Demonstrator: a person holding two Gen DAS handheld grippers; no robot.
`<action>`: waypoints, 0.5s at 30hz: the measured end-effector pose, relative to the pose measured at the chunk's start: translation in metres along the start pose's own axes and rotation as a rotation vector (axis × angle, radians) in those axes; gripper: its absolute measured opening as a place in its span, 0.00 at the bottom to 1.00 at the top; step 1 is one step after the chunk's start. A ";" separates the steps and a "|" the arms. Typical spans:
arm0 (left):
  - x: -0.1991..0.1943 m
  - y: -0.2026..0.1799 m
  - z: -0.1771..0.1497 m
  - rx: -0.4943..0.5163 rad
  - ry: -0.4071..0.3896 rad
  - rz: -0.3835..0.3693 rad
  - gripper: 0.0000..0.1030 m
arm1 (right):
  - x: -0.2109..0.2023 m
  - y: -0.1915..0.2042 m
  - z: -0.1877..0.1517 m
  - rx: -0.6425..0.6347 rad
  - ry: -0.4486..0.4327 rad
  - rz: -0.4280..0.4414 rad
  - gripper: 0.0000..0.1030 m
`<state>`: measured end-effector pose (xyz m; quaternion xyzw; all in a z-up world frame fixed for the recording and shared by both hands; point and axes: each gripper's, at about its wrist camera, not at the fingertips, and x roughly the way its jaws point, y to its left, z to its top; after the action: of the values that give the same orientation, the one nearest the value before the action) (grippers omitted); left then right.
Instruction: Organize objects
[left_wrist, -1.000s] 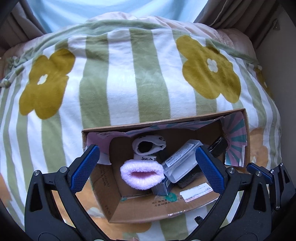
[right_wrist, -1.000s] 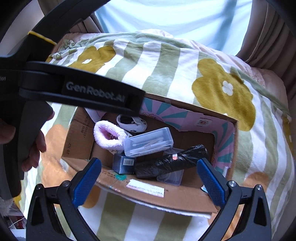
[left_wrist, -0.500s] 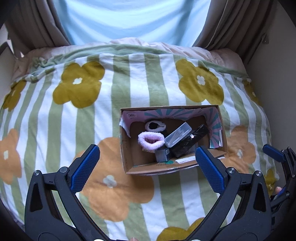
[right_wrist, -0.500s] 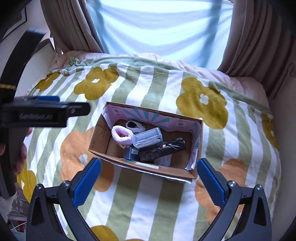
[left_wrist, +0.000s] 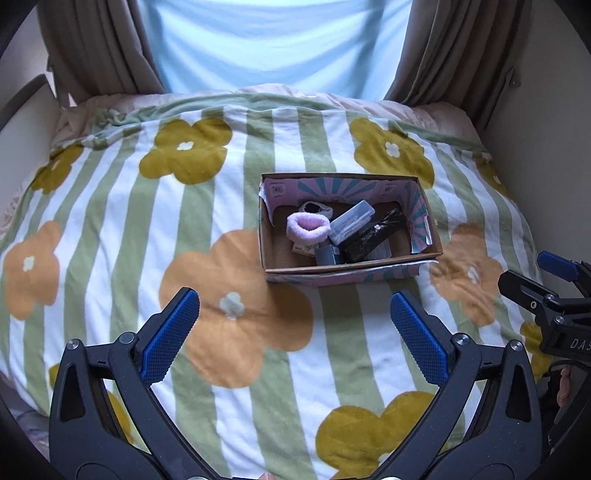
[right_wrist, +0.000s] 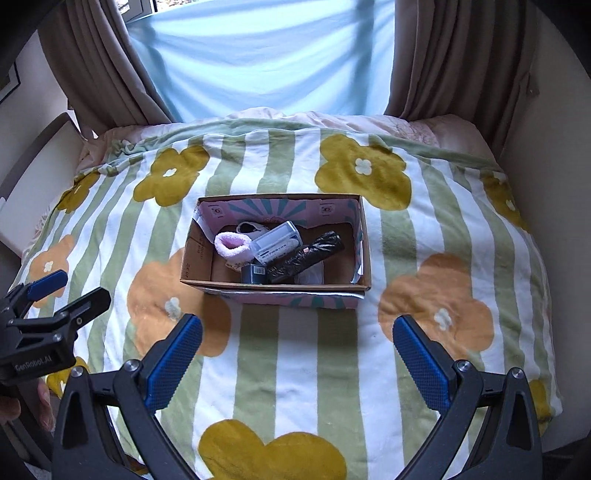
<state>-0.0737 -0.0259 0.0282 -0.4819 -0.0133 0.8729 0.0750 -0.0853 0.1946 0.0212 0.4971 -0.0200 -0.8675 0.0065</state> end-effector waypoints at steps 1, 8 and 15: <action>-0.001 0.000 -0.005 -0.005 -0.004 -0.004 1.00 | 0.000 -0.001 -0.004 0.013 0.003 -0.007 1.00; -0.005 0.000 -0.020 -0.014 0.000 -0.003 1.00 | -0.002 -0.001 -0.018 0.022 0.006 -0.028 1.00; -0.009 -0.001 -0.017 -0.016 -0.013 -0.007 1.00 | -0.004 0.001 -0.018 0.024 0.003 -0.033 1.00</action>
<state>-0.0547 -0.0266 0.0271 -0.4767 -0.0223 0.8756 0.0742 -0.0678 0.1929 0.0157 0.4985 -0.0221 -0.8665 -0.0134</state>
